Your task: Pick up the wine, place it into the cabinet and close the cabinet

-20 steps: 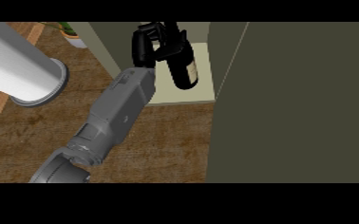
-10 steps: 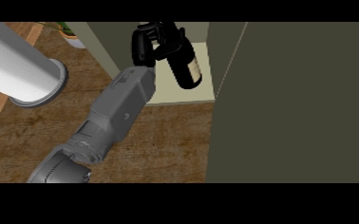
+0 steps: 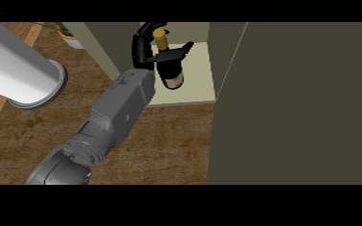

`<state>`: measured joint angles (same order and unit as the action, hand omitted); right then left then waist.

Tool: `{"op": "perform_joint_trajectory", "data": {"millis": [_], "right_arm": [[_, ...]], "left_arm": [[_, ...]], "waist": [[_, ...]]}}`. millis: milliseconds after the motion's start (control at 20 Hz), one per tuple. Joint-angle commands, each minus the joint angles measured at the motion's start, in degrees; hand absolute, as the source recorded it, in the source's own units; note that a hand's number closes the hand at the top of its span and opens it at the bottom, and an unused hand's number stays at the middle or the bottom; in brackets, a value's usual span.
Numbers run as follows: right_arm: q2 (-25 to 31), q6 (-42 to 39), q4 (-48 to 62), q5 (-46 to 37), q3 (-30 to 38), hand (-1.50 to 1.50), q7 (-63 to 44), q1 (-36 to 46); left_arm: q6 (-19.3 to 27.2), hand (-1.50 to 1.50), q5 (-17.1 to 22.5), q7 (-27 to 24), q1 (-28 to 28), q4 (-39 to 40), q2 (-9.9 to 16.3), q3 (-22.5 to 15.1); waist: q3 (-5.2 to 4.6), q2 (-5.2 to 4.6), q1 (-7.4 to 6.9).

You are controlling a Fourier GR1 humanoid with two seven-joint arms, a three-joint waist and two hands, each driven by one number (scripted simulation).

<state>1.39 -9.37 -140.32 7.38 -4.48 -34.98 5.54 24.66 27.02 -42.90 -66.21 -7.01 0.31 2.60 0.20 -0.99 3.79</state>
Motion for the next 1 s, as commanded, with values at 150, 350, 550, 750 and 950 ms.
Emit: {"op": "perform_joint_trajectory", "data": {"millis": [150,350,550,750,950], "right_arm": [[-0.3,0.5,-2.7,2.1,-0.6,-1.5,-2.1,-0.1],[-0.1,-0.5,-2.9,3.2,0.7,-1.5,-0.7,-1.9],[0.1,-1.6,-2.5,2.9,-0.3,-1.5,0.3,-2.2],[-0.1,-1.7,-2.5,2.0,-0.2,-1.5,1.1,-2.5],[-0.7,-0.8,0.2,2.7,1.0,-1.5,1.4,0.2]], "left_arm": [[1.5,-1.5,-1.7,0.5,1.0,2.9,2.6,-0.4],[1.7,-1.5,-2.7,-3.3,4.9,2.7,0.4,-1.0],[6.7,-1.5,-2.3,-3.7,3.3,2.6,0.1,0.0],[4.2,-1.5,-1.6,-3.6,3.4,1.7,1.0,1.1],[-0.3,-1.5,-2.0,-4.4,5.0,1.7,2.4,1.1]], "waist": [[-0.26,-0.66,0.56],[-0.24,-0.39,0.0],[-0.24,-0.78,0.96],[-0.26,-0.51,0.29],[-0.29,-0.78,0.13]]}}
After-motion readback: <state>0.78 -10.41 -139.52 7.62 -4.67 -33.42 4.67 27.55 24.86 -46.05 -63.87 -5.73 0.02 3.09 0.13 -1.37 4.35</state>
